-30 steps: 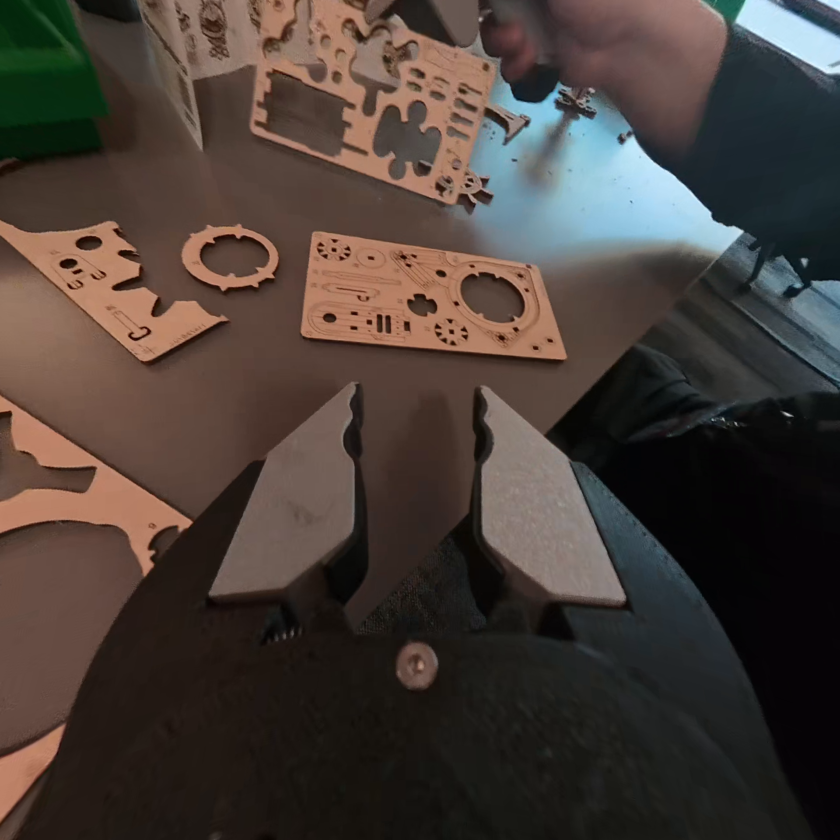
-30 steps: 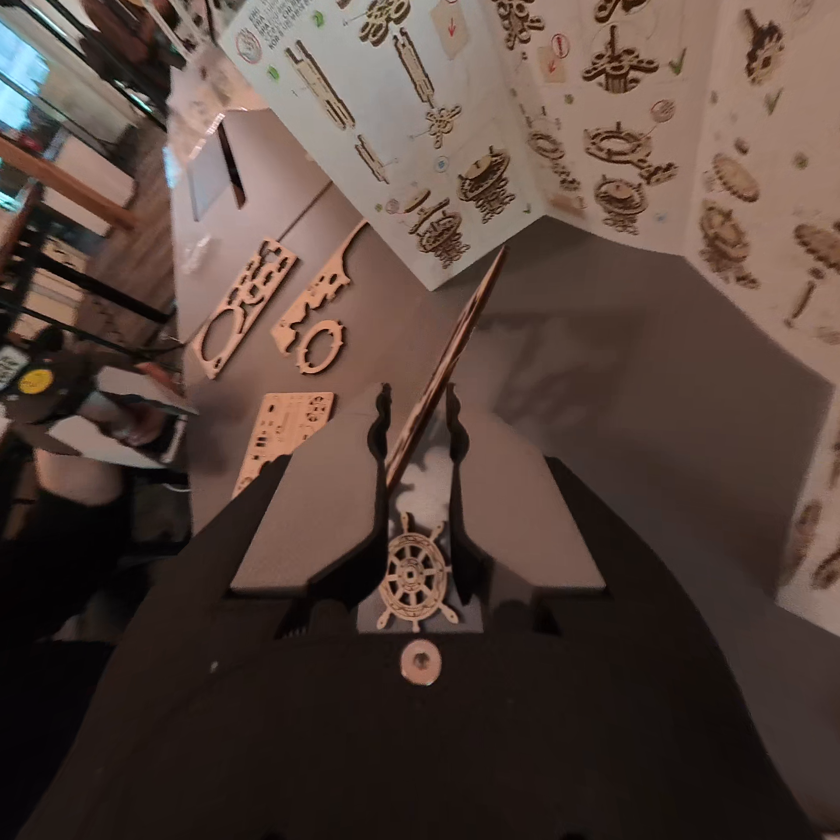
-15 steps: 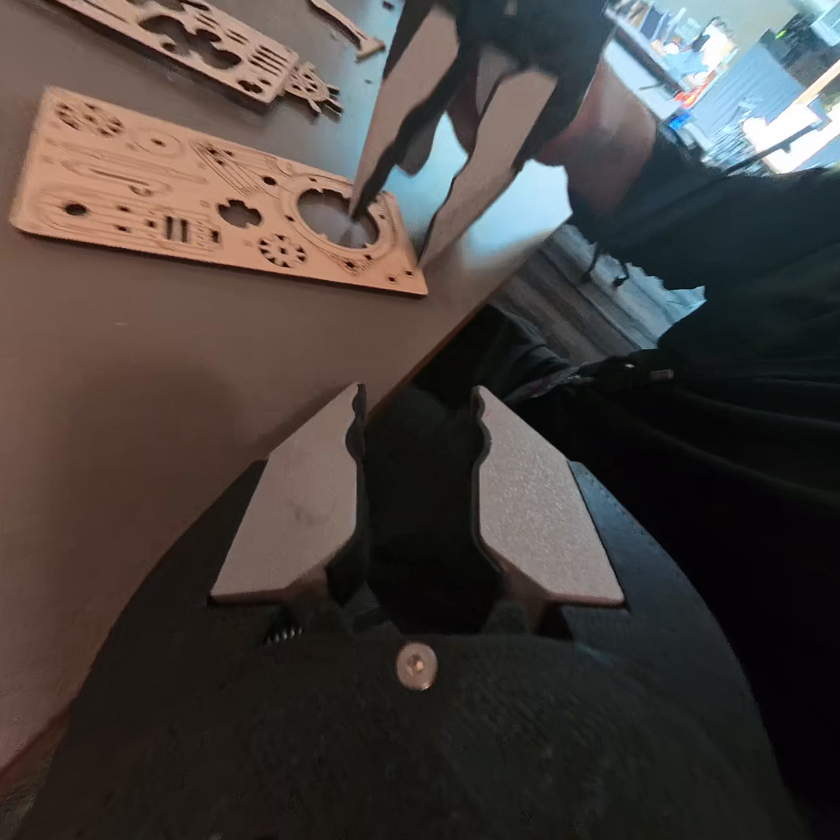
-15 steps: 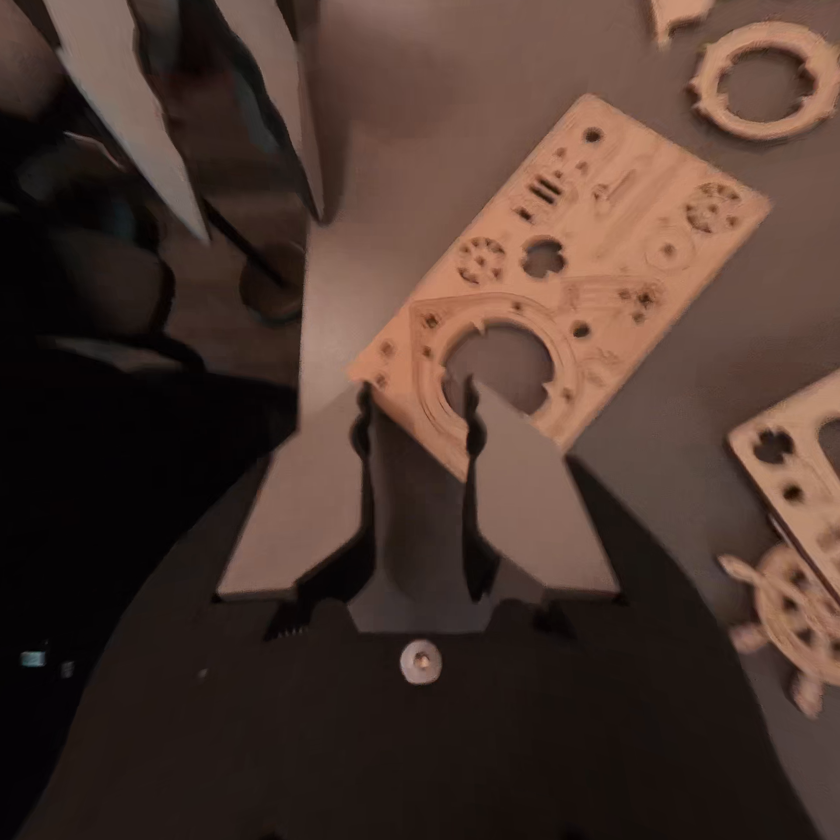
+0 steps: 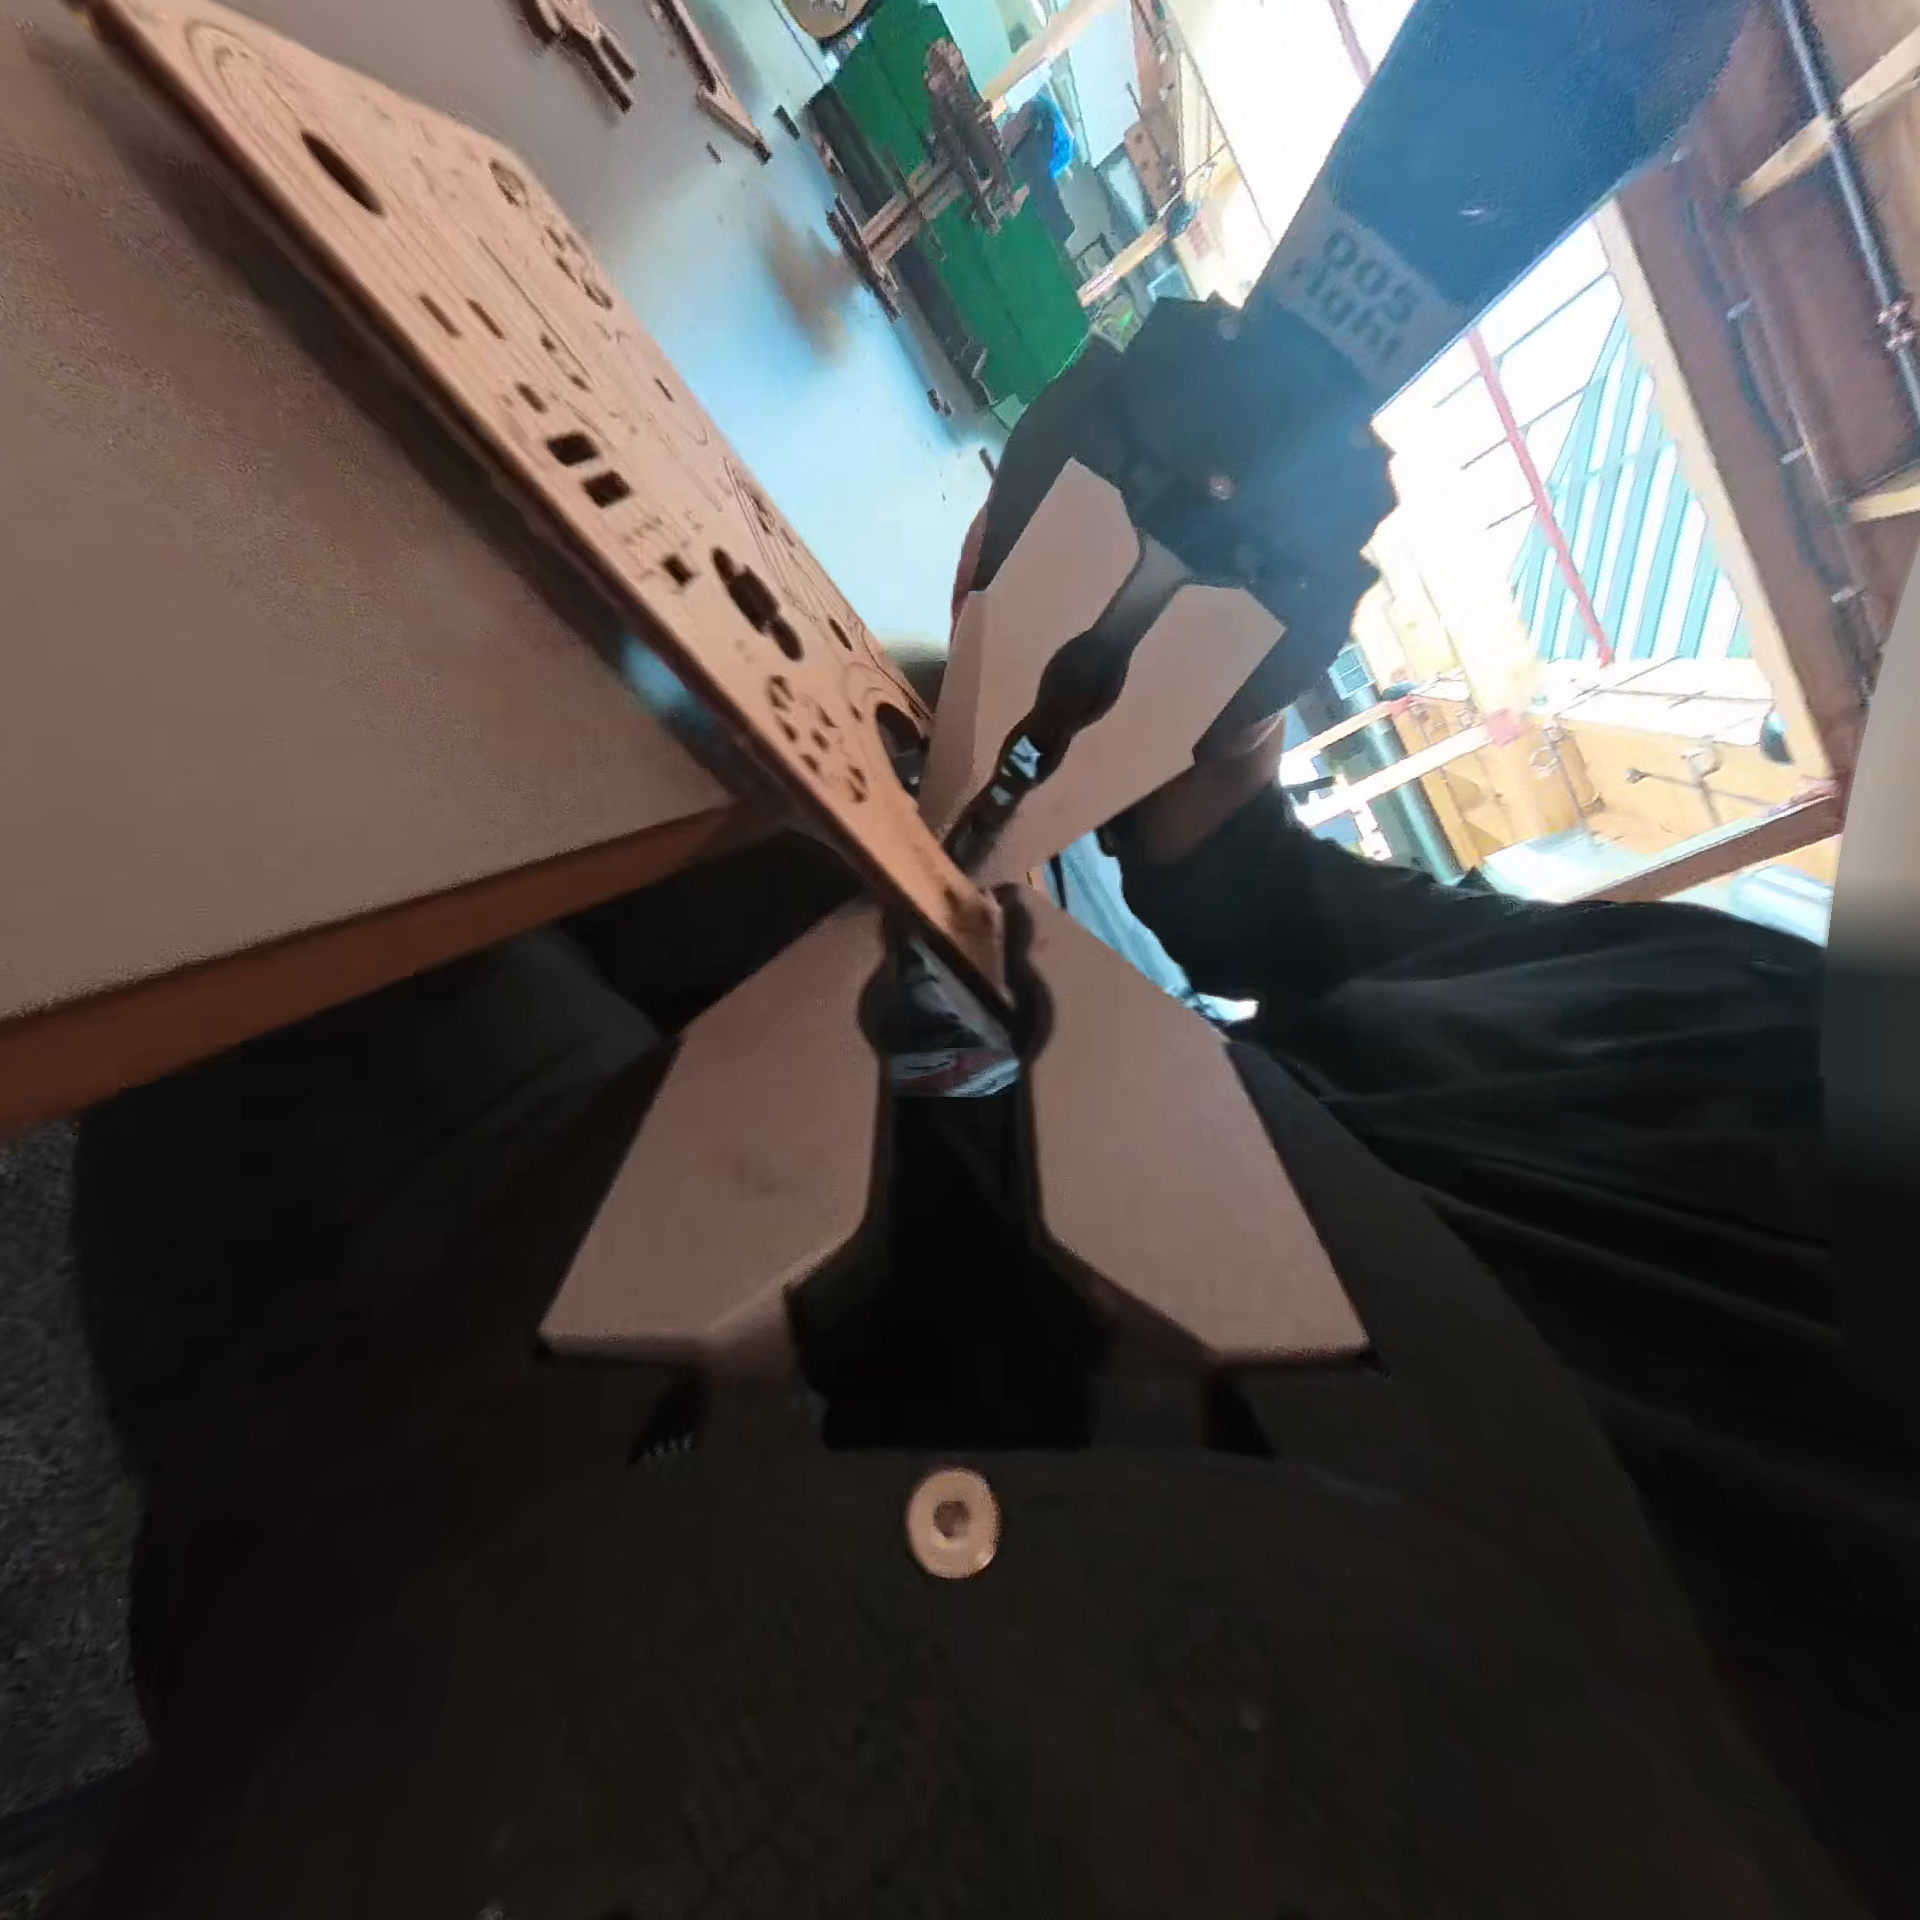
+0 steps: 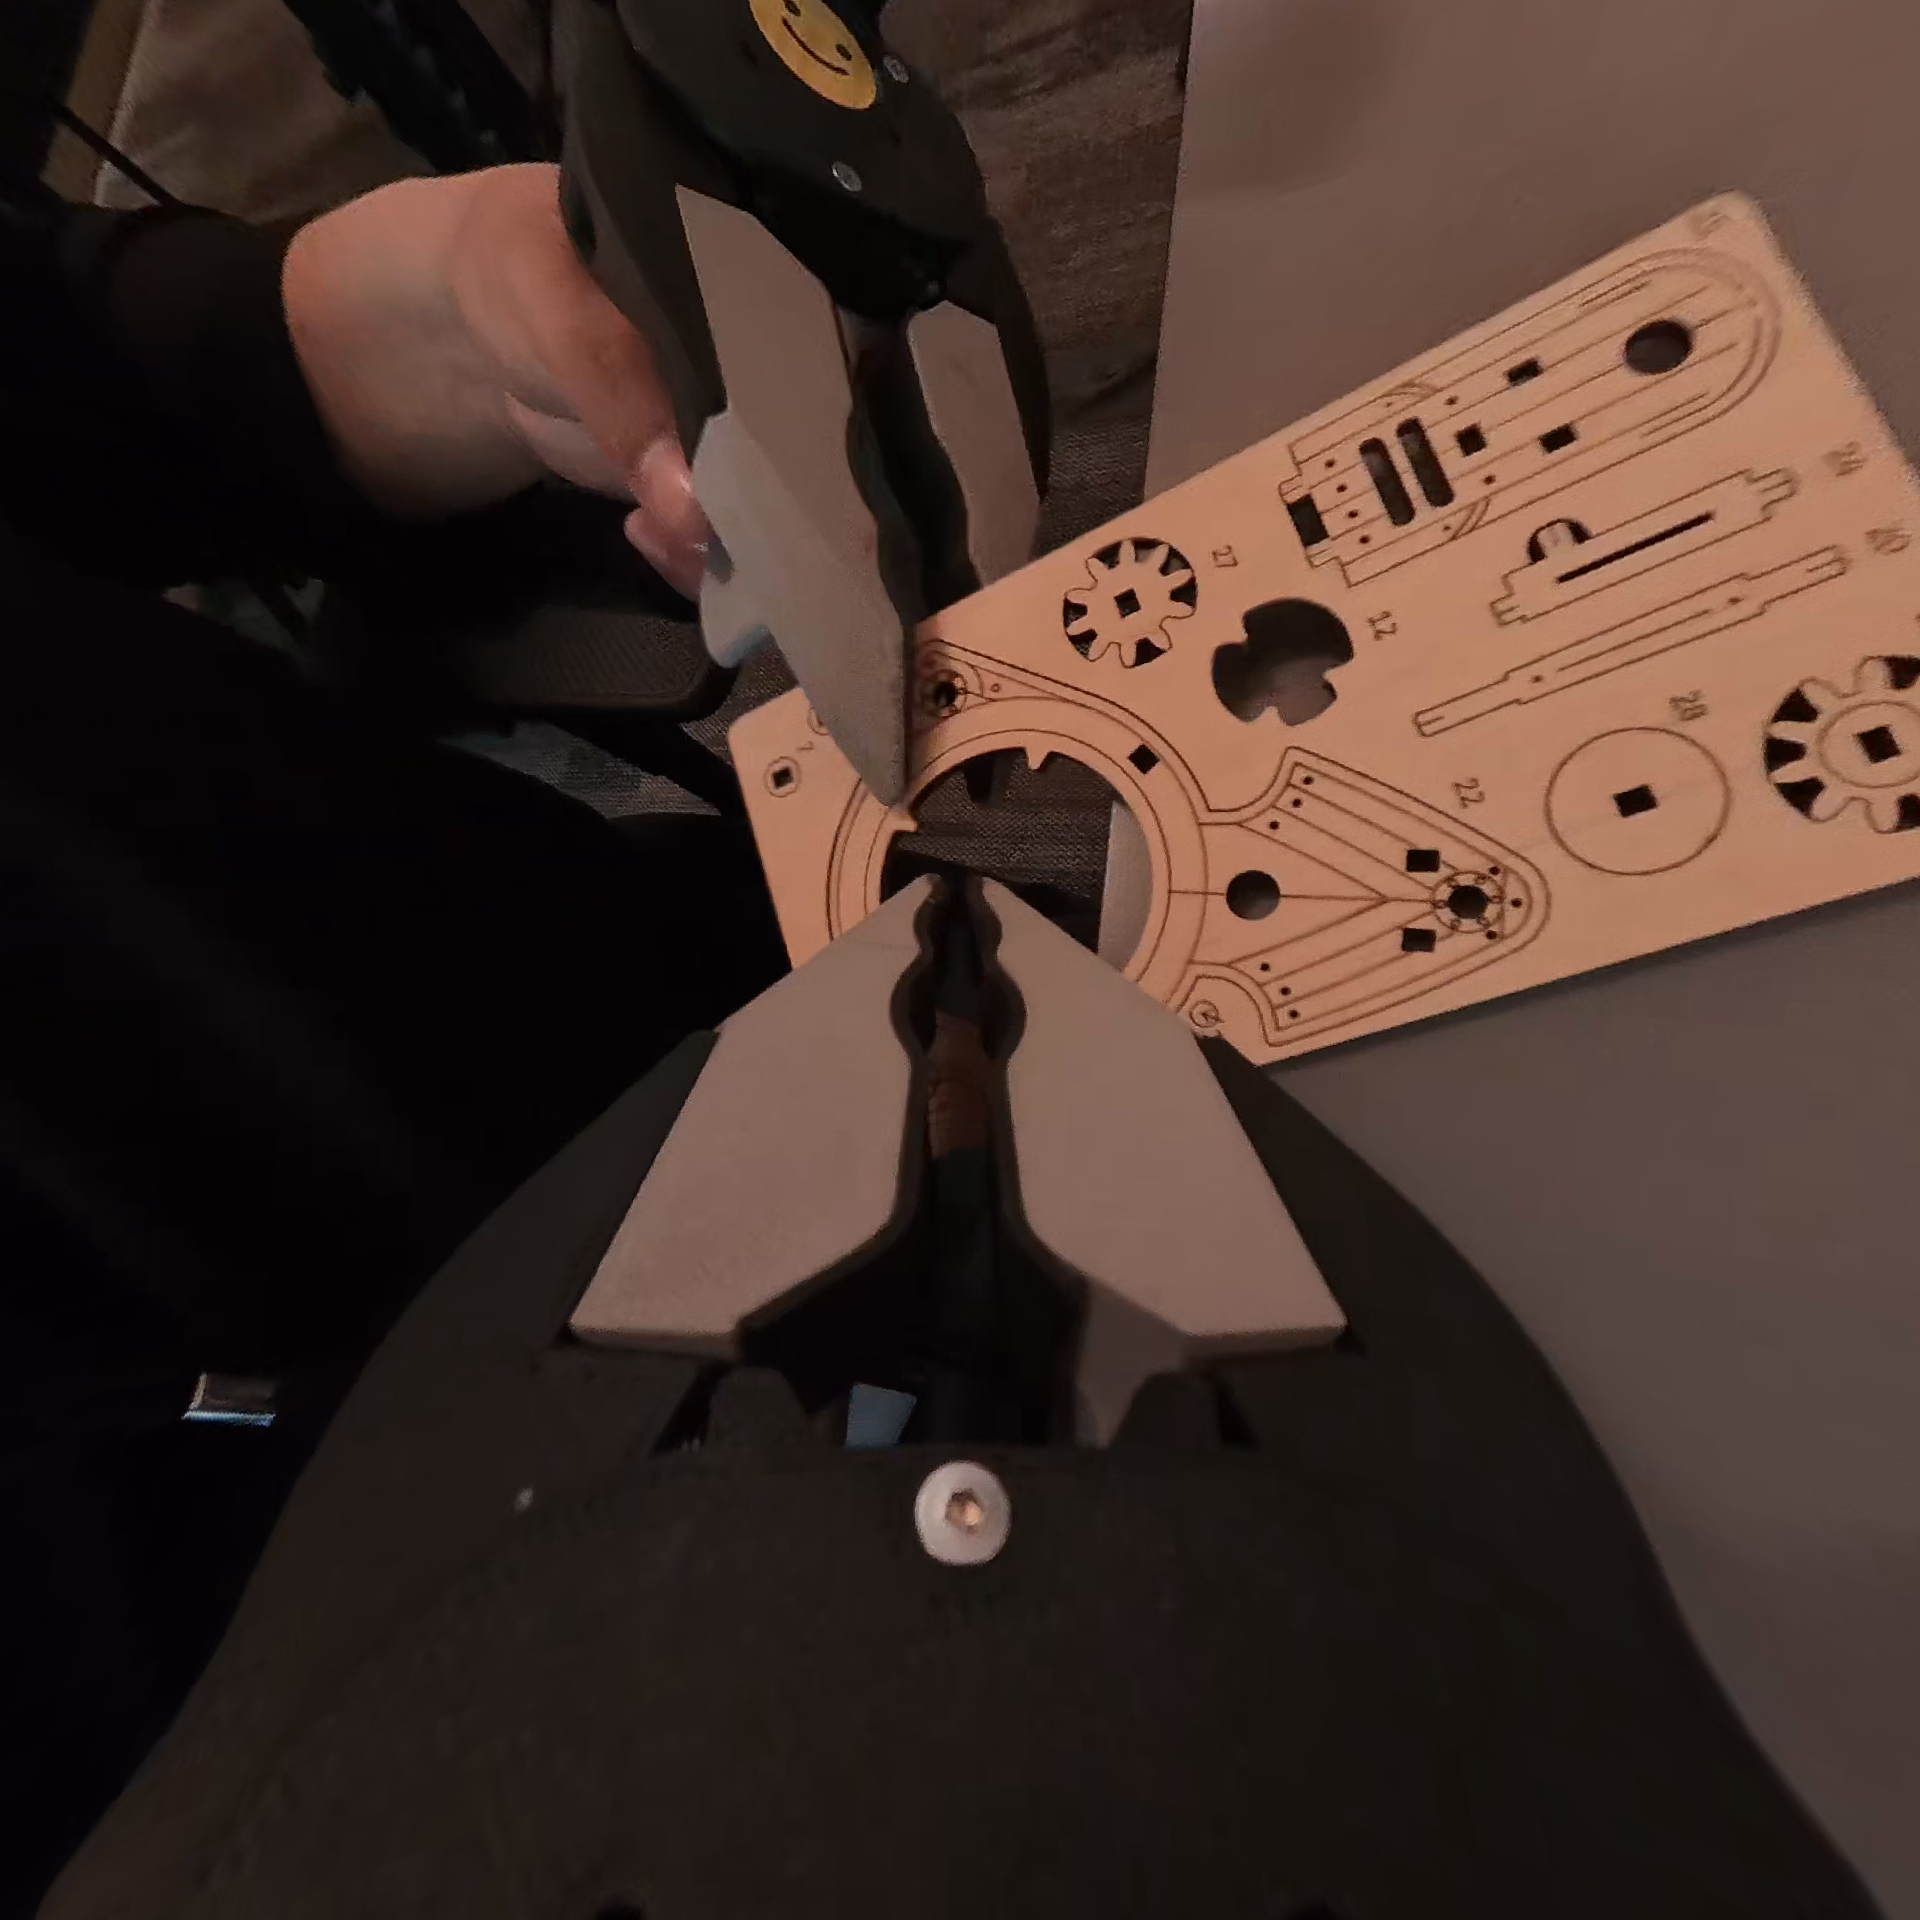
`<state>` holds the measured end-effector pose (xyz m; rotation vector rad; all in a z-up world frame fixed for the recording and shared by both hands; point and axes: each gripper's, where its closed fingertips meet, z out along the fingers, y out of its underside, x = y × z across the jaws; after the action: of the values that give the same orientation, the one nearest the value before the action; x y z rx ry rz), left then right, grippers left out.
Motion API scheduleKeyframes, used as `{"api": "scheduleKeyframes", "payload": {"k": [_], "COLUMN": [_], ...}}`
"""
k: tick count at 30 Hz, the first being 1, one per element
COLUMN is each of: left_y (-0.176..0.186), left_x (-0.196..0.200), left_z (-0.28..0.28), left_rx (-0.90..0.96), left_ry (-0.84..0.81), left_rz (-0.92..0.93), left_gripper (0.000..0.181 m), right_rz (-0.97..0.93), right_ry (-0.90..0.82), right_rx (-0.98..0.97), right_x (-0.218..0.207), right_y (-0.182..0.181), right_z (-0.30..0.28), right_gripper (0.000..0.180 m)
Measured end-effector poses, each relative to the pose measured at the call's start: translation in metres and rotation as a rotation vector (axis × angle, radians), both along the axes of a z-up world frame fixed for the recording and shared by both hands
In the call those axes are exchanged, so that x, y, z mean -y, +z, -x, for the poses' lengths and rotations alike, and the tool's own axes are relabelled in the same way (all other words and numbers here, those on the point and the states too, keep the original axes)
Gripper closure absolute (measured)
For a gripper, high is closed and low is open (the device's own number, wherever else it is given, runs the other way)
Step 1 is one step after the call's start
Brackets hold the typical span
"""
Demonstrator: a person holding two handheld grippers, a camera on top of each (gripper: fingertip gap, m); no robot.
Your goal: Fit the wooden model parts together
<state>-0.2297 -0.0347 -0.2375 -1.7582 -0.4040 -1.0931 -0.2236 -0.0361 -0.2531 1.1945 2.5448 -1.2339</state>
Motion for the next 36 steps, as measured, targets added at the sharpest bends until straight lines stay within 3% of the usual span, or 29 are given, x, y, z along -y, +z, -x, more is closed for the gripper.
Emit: {"api": "scheduleKeyframes", "payload": {"k": [5, 9, 11, 12, 13, 16, 18, 21, 24, 29, 32, 36], "left_y": [0.003, 0.011, 0.02, 0.025, 0.03, 0.037, 0.04, 0.065, 0.092, 0.093, 0.093, 0.09], "left_x": [-0.002, -0.006, -0.013, -0.016, -0.021, -0.035, -0.042, -0.057, -0.084, -0.126, -0.148, -0.171], "left_z": [-0.003, 0.0, -0.005, -0.008, -0.012, -0.019, -0.021, 0.003, 0.014, 0.006, 0.009, -0.001], "left_rx": [-0.131, -0.171, -0.161, -0.165, -0.169, -0.198, -0.249, -0.362, -0.4, -0.425, -0.425, -0.426], "left_ry": [0.018, 0.04, 0.016, 0.0, -0.013, -0.05, -0.095, -0.059, -0.057, -0.144, -0.129, -0.165], "left_rz": [-0.017, -0.01, -0.03, -0.045, -0.057, -0.064, -0.068, -0.12, -0.194, -0.212, -0.203, -0.182], "left_gripper": [0.179, 0.179, 0.179, 0.179, 0.179, 0.179, 0.178, 0.158, 0.173, 0.18, 0.18, 0.18], "right_rz": [0.083, 0.24, 0.345, 0.374, 0.422, 0.649, 0.705, 0.622, 0.693, 0.712, 0.598, 0.458], "right_ry": [-0.019, -0.216, -0.343, -0.378, -0.37, -0.246, -0.202, -0.207, -0.201, -0.273, -0.37, -0.423], "right_rx": [-0.047, -0.174, -0.217, -0.203, -0.186, -0.172, -0.165, -0.181, -0.172, -0.206, -0.269, -0.338], "right_x": [-0.011, -0.057, -0.084, -0.094, -0.096, -0.09, -0.093, -0.1, -0.106, -0.137, -0.162, -0.178], "right_y": [0.02, 0.063, 0.082, 0.085, 0.089, 0.118, 0.126, 0.115, 0.121, 0.12, 0.115, 0.116], "right_z": [-0.008, 0.011, 0.026, 0.031, 0.032, 0.023, 0.017, 0.017, 0.015, 0.016, 0.02, 0.026], "right_gripper": [0.175, 0.149, 0.119, 0.119, 0.13, 0.179, 0.18, 0.18, 0.18, 0.178, 0.163, 0.157]}}
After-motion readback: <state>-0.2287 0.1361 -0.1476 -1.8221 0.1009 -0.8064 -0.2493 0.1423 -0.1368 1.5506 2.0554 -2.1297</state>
